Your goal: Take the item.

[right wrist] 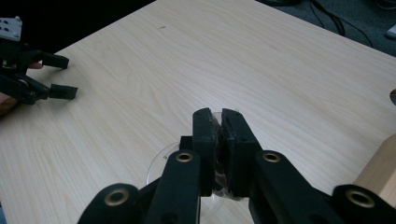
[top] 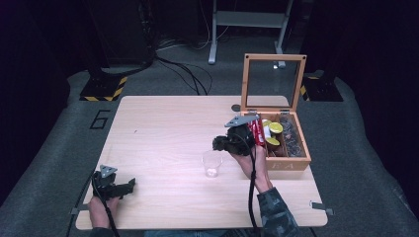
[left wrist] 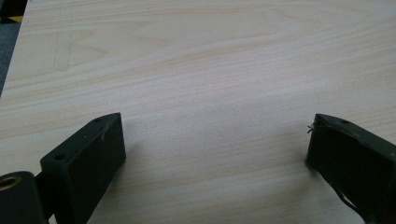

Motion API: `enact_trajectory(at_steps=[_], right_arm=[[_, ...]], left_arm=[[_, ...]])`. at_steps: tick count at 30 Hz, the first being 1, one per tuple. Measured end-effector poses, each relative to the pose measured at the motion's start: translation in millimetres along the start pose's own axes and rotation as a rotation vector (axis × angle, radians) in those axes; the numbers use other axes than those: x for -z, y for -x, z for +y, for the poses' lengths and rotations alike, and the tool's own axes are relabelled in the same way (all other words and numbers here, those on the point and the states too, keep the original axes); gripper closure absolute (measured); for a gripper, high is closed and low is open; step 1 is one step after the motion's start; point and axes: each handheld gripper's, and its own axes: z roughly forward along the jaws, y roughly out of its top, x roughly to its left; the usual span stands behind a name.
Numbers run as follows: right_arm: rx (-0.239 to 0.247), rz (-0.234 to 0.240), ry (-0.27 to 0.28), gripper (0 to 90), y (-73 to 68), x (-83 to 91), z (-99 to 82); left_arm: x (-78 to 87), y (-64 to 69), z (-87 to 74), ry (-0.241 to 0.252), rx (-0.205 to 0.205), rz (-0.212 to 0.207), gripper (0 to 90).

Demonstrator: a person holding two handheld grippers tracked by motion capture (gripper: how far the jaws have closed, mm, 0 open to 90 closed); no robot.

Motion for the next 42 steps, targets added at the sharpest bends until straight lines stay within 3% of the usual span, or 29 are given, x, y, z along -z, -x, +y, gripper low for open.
enact_trajectory(at_steps=[27,42], right_arm=[[0.042,0.042,-0.071,85.0,-16.8,-22.7,-12.9],[0.062,0.029,-0.110,84.9,-21.0,-35.1,-25.4]], left_arm=[[0.0,-0.1,0.0,0.000,0.000,0.000,4.2],[-0.1,0.0,0.0,0.000,0.001,-0.001,4.2]])
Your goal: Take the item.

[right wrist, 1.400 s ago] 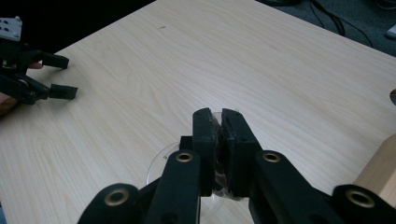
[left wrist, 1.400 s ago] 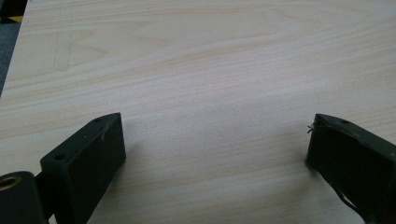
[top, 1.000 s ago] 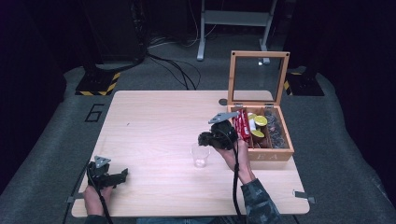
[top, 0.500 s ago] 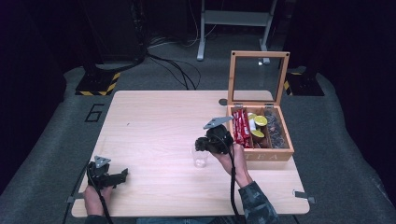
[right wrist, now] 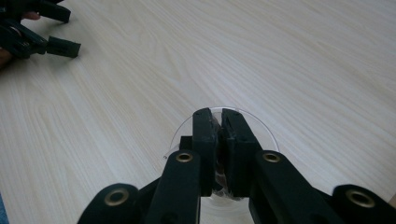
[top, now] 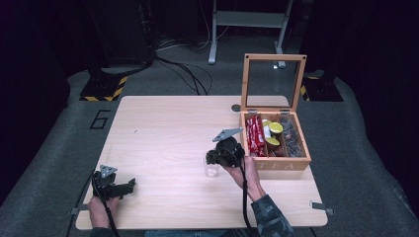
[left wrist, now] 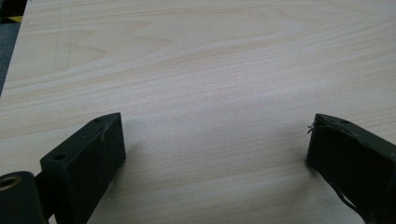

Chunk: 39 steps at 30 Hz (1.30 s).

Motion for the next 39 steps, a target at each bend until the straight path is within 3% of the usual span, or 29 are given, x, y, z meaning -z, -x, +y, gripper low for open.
enact_trajectory(at_steps=[7,13,19,21,23,24,25,27,29,30,31,39], right_arm=[[0.026,-0.022,-0.035,84.8,-2.0,-10.2,-4.0],[0.003,-0.019,-0.056,84.6,-1.4,-14.9,-6.8],[0.009,-0.020,-0.044,82.9,-0.5,-13.9,-7.4],[0.002,-0.021,-0.034,75.5,-0.8,-13.6,-7.9],[0.008,-0.021,-0.028,74.0,0.0,-13.6,-8.0],[0.011,-0.021,-0.027,66.5,0.5,-13.0,-8.1],[0.011,-0.021,-0.027,66.5,0.5,-13.0,-8.1],[-0.008,-0.018,-0.017,53.5,0.7,-11.5,-8.4],[-0.006,-0.015,-0.004,49.4,0.8,-10.6,-8.8],[-0.012,-0.014,0.002,46.0,0.3,-8.8,-9.1],[-0.011,-0.016,0.012,37.0,0.1,-5.4,-9.8],[-0.018,-0.029,0.062,14.7,3.8,14.7,-19.0]], left_arm=[[0.1,0.0,0.0,-0.001,-0.001,0.000,4.2],[0.0,-0.1,0.0,0.000,-0.001,0.000,4.2],[0.1,-0.1,0.0,-0.001,-0.001,0.000,4.2],[0.0,0.0,0.0,0.000,0.000,0.000,4.2],[0.0,0.0,0.0,0.000,0.000,0.000,4.2],[-0.1,-0.1,0.0,0.000,0.000,0.000,4.2],[-0.1,-0.1,0.0,0.000,0.000,0.000,4.2],[0.0,-0.1,0.0,0.000,0.000,0.000,4.2],[0.0,0.0,0.0,0.000,0.000,0.000,4.2],[0.0,-0.1,0.0,0.000,0.000,0.000,4.2],[0.0,0.0,0.0,0.000,0.000,0.000,4.2],[0.0,0.0,0.0,0.000,0.000,0.000,4.2]])
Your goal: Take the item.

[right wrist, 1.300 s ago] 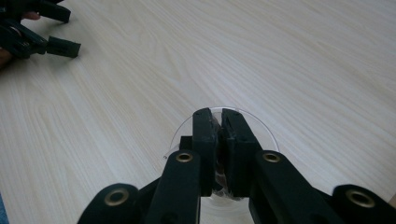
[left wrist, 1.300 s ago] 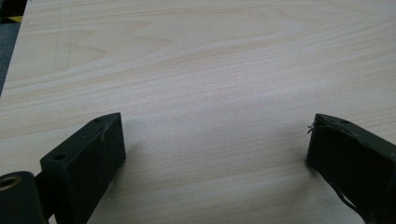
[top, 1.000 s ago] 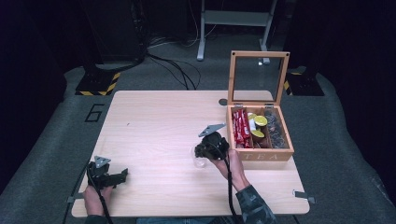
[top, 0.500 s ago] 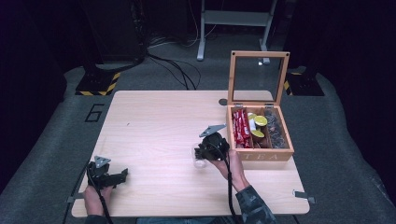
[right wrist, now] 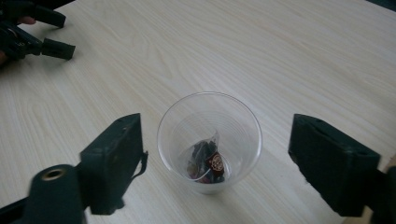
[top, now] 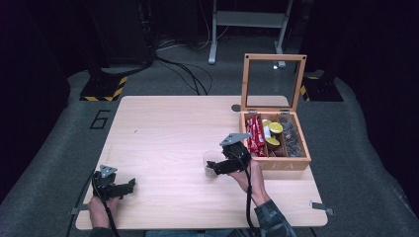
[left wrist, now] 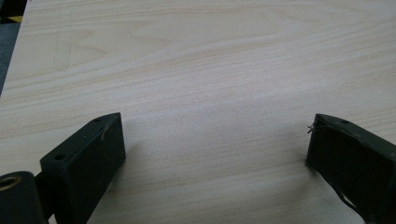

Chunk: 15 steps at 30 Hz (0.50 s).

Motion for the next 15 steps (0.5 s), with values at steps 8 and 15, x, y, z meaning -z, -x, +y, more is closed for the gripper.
enact_trajectory(at_steps=[8,15], right_arm=[[-0.007,-0.041,0.017,6.6,4.9,19.2,-11.8],[-0.027,-0.094,0.036,5.1,10.2,42.2,-26.5]], left_arm=[[0.1,0.1,0.0,0.000,0.000,0.001,4.2],[0.0,0.0,0.0,0.000,0.000,0.000,4.2]])
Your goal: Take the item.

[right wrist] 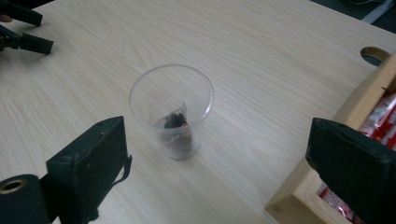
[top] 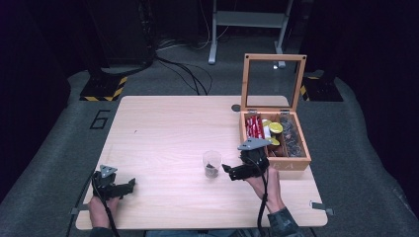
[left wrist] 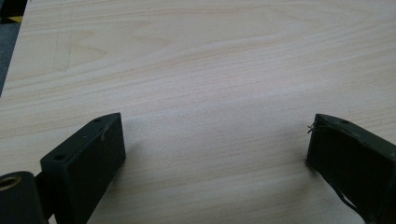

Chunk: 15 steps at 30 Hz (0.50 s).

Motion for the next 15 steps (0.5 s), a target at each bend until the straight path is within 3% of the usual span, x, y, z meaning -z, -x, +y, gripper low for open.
enact_trajectory(at_steps=[7,15], right_arm=[[-0.038,-0.059,0.028,5.1,13.7,26.3,-19.7],[-0.084,-0.122,0.036,5.2,27.5,45.0,-43.4]], left_arm=[[0.0,0.0,0.0,0.000,-0.001,0.000,4.2],[0.0,0.1,0.0,0.000,0.001,-0.001,4.3]])
